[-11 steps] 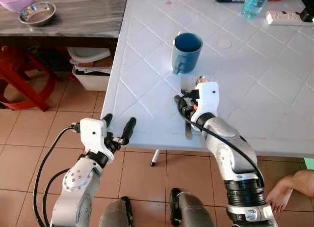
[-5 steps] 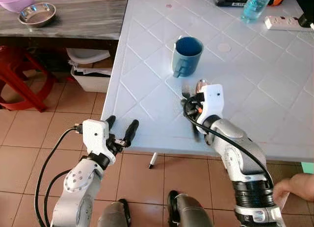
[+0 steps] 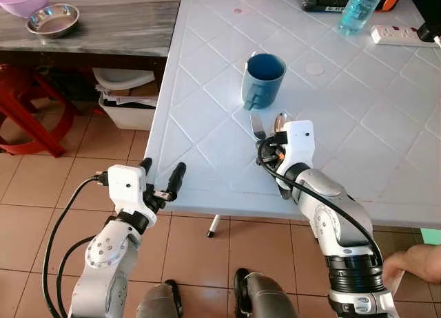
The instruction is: Setting the table
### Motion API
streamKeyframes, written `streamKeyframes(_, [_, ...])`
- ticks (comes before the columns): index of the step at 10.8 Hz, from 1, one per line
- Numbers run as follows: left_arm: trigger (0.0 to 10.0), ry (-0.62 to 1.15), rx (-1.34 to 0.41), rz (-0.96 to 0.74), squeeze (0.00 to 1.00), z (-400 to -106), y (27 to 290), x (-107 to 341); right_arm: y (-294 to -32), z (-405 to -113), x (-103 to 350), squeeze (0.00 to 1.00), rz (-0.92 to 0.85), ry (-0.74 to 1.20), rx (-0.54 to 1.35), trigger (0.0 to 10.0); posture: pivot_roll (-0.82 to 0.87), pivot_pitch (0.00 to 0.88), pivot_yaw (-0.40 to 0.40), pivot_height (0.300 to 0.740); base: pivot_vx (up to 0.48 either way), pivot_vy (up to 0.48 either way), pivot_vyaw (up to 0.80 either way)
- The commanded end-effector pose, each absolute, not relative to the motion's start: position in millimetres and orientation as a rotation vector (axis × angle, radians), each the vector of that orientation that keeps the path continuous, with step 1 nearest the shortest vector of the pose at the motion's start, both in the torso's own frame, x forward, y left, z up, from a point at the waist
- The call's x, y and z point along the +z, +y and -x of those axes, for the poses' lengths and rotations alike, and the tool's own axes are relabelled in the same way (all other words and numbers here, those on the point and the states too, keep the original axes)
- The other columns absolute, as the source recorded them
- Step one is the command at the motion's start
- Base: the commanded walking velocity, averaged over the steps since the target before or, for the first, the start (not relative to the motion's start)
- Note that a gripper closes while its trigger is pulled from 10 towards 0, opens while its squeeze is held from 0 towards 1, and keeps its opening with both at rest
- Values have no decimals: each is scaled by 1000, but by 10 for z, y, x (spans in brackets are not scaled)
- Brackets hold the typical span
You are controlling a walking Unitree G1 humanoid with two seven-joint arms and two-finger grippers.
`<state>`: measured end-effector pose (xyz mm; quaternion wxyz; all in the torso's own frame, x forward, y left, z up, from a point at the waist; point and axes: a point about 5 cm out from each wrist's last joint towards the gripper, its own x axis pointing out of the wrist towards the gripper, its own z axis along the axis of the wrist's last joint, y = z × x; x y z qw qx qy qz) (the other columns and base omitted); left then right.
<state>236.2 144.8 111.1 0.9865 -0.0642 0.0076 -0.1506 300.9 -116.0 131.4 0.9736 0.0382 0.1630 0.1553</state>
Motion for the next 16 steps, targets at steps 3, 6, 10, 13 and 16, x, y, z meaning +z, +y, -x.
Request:
streamKeyframes(3, [10000, 37, -255, 102, 0, -2403, 1496, 1061, -1044, -2805, 789, 0, -70, 576, 329, 314, -39, 235, 2, 740, 0, 0, 0])
streamKeyframes(6, [10000, 37, -196, 64, 0, -2436, 1543, 1029, -1052, -2825, 842, 0, -111, 548, 300, 10000, -42, 230, -1, 740, 0, 422, 0])
streamKeyframes(10, [10000, 59, -143, 50, 0, -2452, 1558, 949, -969, -2932, 976, 0, -118, 433, 290, 10000, -48, 219, 8, 740, 0, 480, 0])
streamKeyframes(13, [10000, 20, -158, 48, 0, -2480, 1504, 981, -983, -2998, 1100, 0, -27, 291, 250, 10000, -47, 208, 4, 740, 0, 459, 0])
streamKeyframes(16, [10000, -10, -158, 53, 0, -2485, 1439, 1003, -1077, -3059, 1267, 0, -33, 115, 194, 10000, -41, 202, 6, 740, 309, 366, 0])
